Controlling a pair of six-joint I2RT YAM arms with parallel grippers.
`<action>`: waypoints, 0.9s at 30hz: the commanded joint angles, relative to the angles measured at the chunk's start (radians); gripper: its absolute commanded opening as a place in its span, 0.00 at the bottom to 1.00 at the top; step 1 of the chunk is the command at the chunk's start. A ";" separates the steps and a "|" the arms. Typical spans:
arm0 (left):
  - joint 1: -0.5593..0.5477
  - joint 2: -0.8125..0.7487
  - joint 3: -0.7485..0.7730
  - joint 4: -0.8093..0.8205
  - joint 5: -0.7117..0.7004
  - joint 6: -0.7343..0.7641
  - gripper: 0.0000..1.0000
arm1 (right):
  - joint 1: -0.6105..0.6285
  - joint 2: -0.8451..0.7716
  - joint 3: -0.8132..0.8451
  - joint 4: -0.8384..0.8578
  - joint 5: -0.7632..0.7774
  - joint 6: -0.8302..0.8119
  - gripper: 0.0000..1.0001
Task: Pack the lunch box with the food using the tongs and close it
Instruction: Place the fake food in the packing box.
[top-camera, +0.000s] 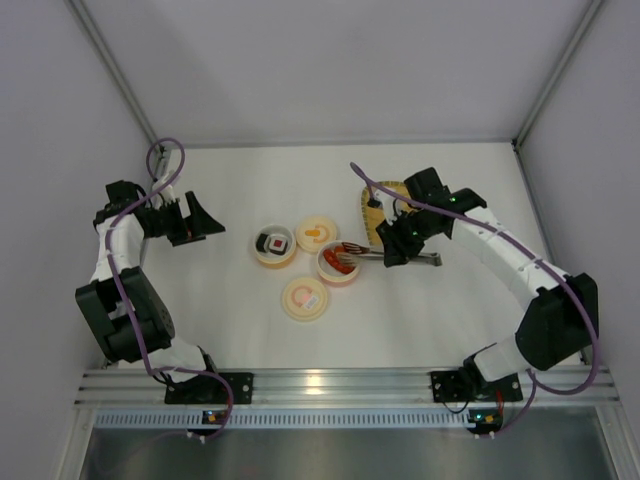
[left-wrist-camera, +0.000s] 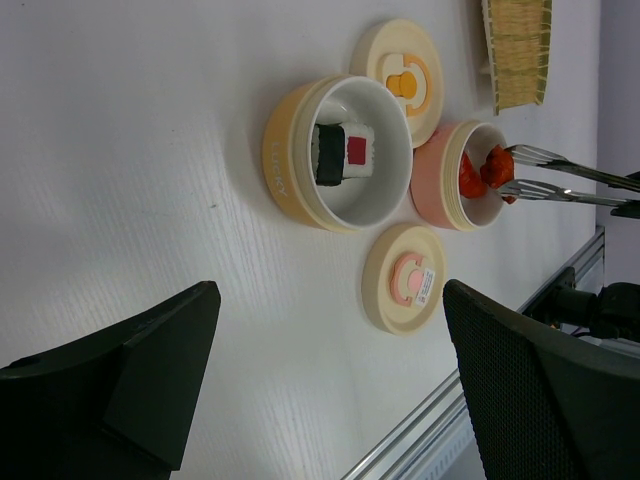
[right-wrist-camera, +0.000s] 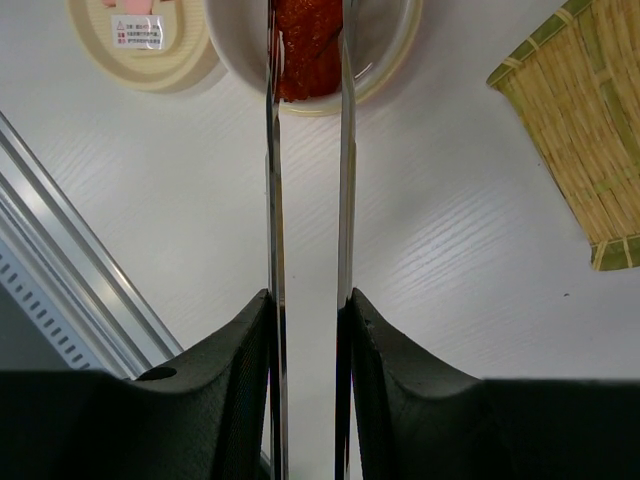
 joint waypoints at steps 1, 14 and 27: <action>0.007 -0.017 0.008 0.027 0.032 0.016 0.98 | 0.014 0.008 0.018 0.062 -0.006 -0.007 0.19; 0.007 -0.013 0.013 0.027 0.030 0.016 0.98 | 0.014 0.019 0.038 0.088 0.013 0.013 0.44; 0.007 -0.017 0.025 0.021 0.035 0.011 0.98 | 0.013 0.002 0.085 0.071 -0.013 0.016 0.41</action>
